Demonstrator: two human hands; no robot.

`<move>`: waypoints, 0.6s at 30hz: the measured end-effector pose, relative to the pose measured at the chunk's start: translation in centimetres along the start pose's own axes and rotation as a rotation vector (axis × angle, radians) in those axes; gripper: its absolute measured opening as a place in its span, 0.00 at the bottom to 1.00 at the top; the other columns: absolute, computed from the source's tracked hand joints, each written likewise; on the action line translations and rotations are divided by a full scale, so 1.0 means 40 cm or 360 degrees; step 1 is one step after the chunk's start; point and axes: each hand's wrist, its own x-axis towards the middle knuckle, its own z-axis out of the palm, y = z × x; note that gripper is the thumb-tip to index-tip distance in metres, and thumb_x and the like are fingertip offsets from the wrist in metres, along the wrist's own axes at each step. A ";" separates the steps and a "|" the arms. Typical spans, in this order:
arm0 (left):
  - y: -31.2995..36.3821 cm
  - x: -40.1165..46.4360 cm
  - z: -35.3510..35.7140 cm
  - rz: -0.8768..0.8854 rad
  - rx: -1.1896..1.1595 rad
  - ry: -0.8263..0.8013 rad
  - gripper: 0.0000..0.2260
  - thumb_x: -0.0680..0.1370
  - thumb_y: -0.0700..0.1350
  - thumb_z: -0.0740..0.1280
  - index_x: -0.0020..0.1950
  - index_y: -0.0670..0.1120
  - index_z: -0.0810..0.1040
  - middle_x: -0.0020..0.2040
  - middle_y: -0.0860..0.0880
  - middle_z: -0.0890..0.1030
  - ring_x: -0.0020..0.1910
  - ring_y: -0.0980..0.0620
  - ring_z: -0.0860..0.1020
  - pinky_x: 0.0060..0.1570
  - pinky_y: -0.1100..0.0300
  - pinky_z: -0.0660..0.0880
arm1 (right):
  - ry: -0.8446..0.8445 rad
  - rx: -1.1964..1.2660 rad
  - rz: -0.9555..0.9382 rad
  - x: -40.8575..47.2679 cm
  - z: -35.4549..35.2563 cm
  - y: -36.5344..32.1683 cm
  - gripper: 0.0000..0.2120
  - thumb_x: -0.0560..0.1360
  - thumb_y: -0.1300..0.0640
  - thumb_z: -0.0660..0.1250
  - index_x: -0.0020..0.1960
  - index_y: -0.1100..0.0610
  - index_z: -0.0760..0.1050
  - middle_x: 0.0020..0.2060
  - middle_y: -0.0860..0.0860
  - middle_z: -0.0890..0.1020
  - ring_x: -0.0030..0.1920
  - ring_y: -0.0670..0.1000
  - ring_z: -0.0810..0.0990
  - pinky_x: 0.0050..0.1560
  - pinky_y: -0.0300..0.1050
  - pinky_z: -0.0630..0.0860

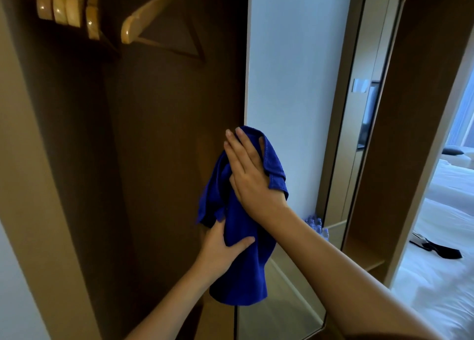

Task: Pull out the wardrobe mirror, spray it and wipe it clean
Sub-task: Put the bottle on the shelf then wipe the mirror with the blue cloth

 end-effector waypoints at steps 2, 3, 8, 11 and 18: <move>-0.015 -0.004 0.006 0.0013 0.0000 0.0059 0.24 0.74 0.47 0.73 0.65 0.57 0.67 0.57 0.64 0.73 0.58 0.66 0.73 0.51 0.77 0.70 | -0.0128 -0.0123 -0.0075 -0.014 -0.007 0.021 0.25 0.77 0.61 0.52 0.71 0.68 0.66 0.73 0.62 0.65 0.75 0.57 0.54 0.76 0.47 0.41; -0.021 -0.005 0.010 0.0021 0.0009 0.0099 0.22 0.74 0.48 0.73 0.64 0.59 0.68 0.57 0.64 0.74 0.58 0.65 0.73 0.51 0.76 0.71 | -0.0171 -0.0136 -0.0081 -0.018 -0.017 0.026 0.25 0.77 0.60 0.52 0.72 0.68 0.66 0.74 0.61 0.64 0.75 0.57 0.53 0.76 0.47 0.42; -0.036 -0.045 0.061 0.0237 0.0354 0.0537 0.28 0.73 0.51 0.73 0.70 0.49 0.66 0.58 0.55 0.74 0.58 0.59 0.73 0.54 0.74 0.70 | -0.0185 -0.0107 -0.0058 -0.008 -0.027 0.007 0.24 0.76 0.64 0.61 0.71 0.69 0.66 0.74 0.62 0.63 0.76 0.58 0.52 0.76 0.47 0.42; -0.042 -0.086 0.073 0.0768 0.0956 0.0979 0.29 0.72 0.53 0.74 0.67 0.45 0.66 0.56 0.48 0.69 0.55 0.51 0.69 0.53 0.62 0.72 | -0.0152 -0.0213 -0.0078 -0.004 -0.020 0.004 0.24 0.74 0.65 0.66 0.68 0.71 0.69 0.73 0.63 0.65 0.75 0.58 0.53 0.76 0.47 0.42; 0.002 -0.052 0.038 0.0580 0.1136 0.0937 0.47 0.71 0.68 0.63 0.79 0.45 0.46 0.77 0.41 0.55 0.77 0.41 0.52 0.76 0.49 0.45 | -0.0170 -0.0187 -0.0079 -0.001 -0.023 0.003 0.23 0.76 0.61 0.55 0.69 0.70 0.69 0.73 0.63 0.65 0.75 0.59 0.54 0.76 0.46 0.38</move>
